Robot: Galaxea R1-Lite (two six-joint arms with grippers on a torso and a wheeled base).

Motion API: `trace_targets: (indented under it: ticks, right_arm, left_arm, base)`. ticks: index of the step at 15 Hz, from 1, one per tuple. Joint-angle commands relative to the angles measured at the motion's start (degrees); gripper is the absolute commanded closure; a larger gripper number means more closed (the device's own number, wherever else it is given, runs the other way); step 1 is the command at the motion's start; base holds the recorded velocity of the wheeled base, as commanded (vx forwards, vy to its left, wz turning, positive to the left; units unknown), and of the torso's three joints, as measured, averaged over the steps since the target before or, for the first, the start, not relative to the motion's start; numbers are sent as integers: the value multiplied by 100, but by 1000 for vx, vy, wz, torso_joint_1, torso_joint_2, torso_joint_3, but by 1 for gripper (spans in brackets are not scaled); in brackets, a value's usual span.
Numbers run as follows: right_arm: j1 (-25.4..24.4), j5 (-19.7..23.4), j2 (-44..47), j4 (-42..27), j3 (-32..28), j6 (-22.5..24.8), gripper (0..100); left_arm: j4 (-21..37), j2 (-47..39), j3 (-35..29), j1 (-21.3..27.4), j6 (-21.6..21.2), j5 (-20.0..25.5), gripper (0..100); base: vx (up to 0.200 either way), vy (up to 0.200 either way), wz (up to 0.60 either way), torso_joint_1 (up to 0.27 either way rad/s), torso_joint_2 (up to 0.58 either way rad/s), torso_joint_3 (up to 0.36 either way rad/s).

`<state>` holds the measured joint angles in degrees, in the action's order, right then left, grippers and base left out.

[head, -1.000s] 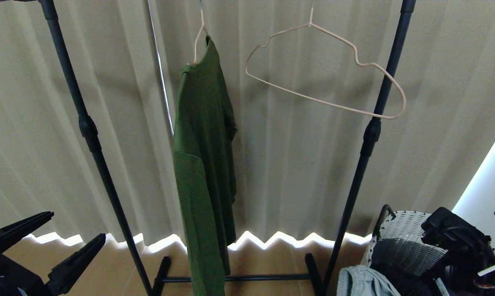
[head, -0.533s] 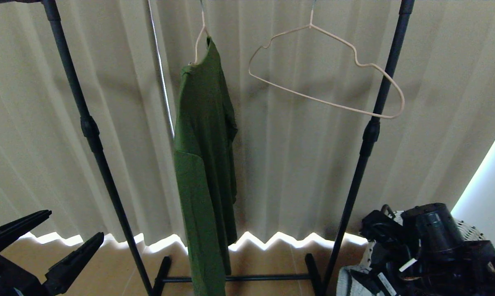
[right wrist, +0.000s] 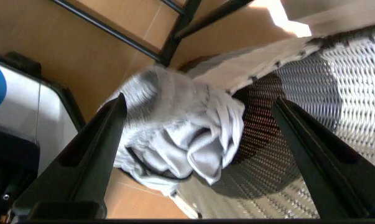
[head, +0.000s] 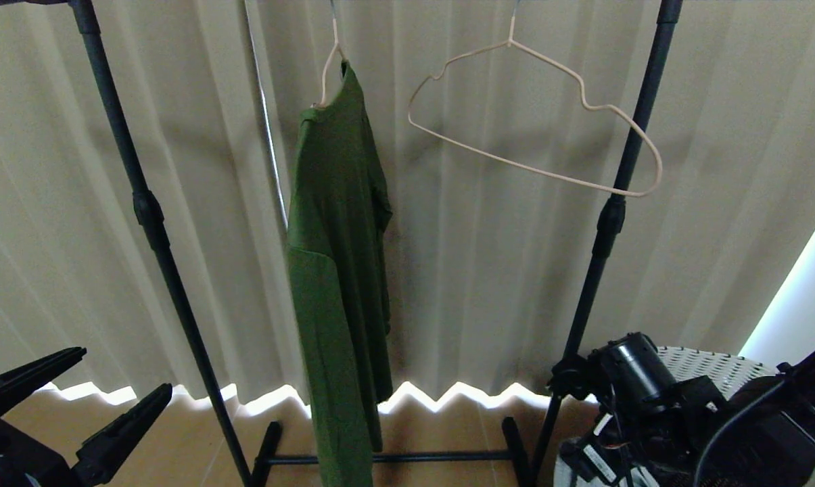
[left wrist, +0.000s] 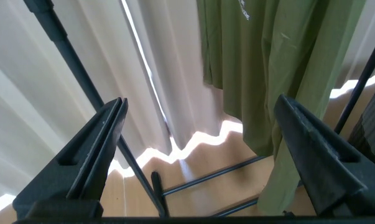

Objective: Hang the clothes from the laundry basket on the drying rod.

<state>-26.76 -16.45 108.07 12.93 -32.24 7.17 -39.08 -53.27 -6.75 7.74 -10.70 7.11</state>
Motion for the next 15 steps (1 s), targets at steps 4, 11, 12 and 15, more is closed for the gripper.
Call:
trace_targets:
  ticks: [4,11,12,15]
  right_arm:
    - [109,-465,707,25,-159,4,0]
    - [276,-649,751,7,-177,-5,100]
    - [276,-649,733,7,-159,-14,100]
    - [294,-649,636,7,-151,-102,100]
  left_arm:
    - [-3,19,-19,-1,-2,1,0]
    - [-3,19,-1,-1,-2,1,0]
    - [-3,27,-1,-1,-2,1,0]
    - [-3,54,7,-9,-11,1,0]
  base:
    - [0,0,0,0,0,0]
    - [0,0,0,0,0,0]
    - [0,0,0,0,0,0]
    - [0,0,0,0,0,0]
